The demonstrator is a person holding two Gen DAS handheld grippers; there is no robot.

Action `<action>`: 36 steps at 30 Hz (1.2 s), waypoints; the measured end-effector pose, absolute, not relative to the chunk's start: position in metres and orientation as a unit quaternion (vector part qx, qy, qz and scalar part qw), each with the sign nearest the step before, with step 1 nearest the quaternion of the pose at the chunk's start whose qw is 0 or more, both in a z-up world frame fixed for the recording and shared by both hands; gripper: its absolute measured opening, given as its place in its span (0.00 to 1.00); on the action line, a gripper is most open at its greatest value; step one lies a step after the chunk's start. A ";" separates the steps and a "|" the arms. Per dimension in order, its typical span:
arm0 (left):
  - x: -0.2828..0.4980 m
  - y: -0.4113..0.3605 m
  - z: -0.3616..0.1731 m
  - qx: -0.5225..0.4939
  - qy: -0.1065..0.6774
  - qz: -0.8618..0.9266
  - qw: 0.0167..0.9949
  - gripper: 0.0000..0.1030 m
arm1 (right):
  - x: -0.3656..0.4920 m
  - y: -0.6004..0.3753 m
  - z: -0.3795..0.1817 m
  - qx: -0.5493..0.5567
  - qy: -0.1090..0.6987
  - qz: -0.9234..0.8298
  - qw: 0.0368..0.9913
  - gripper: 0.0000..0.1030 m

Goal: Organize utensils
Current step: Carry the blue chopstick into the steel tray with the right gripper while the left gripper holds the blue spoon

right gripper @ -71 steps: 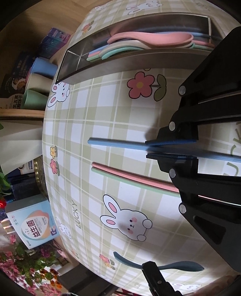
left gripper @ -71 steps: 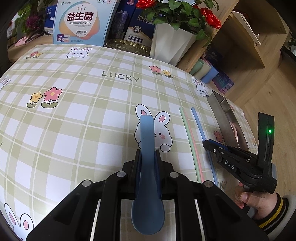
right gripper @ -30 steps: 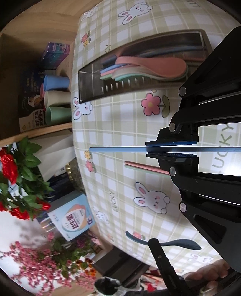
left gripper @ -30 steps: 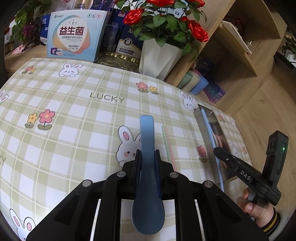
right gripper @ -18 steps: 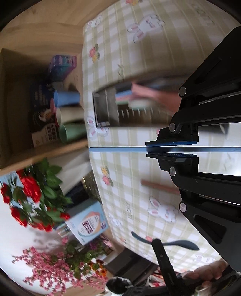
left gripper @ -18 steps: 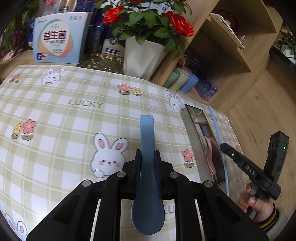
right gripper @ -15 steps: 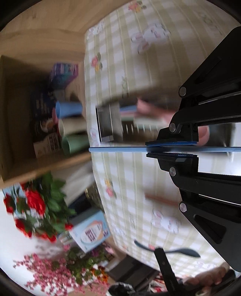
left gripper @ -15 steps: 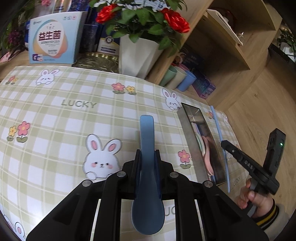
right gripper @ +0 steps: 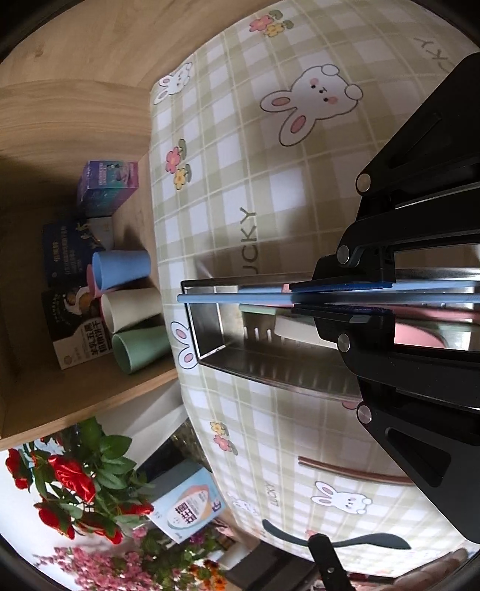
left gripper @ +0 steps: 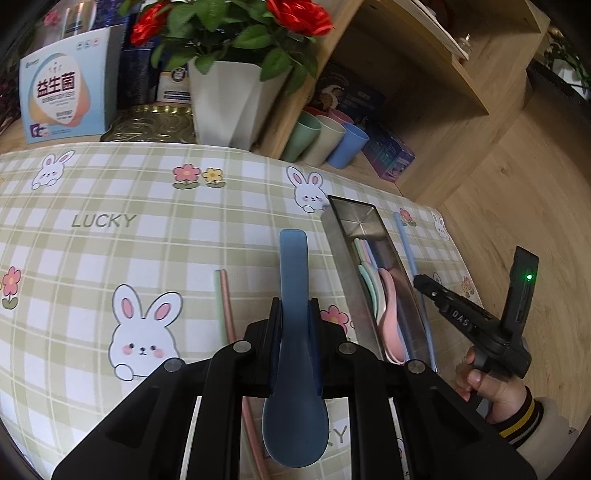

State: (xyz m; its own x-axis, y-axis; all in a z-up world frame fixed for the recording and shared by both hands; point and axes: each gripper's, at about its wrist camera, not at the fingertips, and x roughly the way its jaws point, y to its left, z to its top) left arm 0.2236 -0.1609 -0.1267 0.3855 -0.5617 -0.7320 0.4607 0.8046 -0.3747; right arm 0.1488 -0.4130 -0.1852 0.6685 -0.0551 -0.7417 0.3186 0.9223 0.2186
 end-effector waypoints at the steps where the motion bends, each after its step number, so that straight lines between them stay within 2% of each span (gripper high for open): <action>1: 0.223 -0.164 -0.127 -0.052 0.461 -0.310 0.830 0.13 | 0.149 -0.413 -0.187 0.168 0.395 -0.105 0.897 0.06; 19: 0.220 -0.170 -0.131 -0.046 0.468 -0.313 0.826 0.13 | 0.154 -0.409 -0.196 0.162 0.409 -0.116 0.890 0.06; 36: 0.213 -0.202 -0.130 -0.036 0.479 -0.331 0.812 0.13 | 0.134 -0.413 -0.177 0.159 0.420 -0.134 0.884 0.08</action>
State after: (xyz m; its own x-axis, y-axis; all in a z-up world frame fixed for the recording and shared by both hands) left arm 0.2126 -0.2022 -0.1304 0.3218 -0.5717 -0.7547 0.5034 0.7785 -0.3750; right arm 0.1338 -0.4133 -0.1773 0.6116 -0.1044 -0.7842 0.3709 0.9134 0.1676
